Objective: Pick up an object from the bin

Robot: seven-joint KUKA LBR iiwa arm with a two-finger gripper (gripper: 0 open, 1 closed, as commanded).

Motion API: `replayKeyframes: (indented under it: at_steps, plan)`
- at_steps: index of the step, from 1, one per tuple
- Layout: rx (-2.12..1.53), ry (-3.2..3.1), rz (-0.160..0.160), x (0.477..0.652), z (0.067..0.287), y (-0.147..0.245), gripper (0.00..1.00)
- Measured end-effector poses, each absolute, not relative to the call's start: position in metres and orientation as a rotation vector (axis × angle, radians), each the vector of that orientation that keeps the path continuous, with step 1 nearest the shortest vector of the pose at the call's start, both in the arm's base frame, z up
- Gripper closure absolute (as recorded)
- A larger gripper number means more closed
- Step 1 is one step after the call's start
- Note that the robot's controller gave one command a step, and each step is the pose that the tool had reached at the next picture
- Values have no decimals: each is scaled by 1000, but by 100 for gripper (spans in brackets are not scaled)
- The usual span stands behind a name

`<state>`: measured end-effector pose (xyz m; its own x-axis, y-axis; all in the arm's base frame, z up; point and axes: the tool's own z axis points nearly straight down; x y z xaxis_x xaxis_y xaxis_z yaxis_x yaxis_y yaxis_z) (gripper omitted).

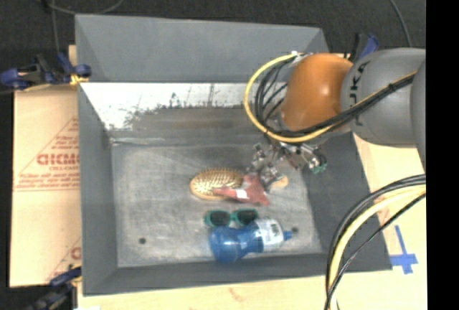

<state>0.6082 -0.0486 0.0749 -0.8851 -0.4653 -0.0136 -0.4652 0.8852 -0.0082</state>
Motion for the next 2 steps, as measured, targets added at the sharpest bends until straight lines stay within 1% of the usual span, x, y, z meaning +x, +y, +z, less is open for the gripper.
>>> replayKeyframes:
  at_steps: [1, 2]
  plan:
    - [-750, 3039, -6, 607, 77, -49, 100]
    - [-750, 3045, -5, 607, 84, -49, 100]
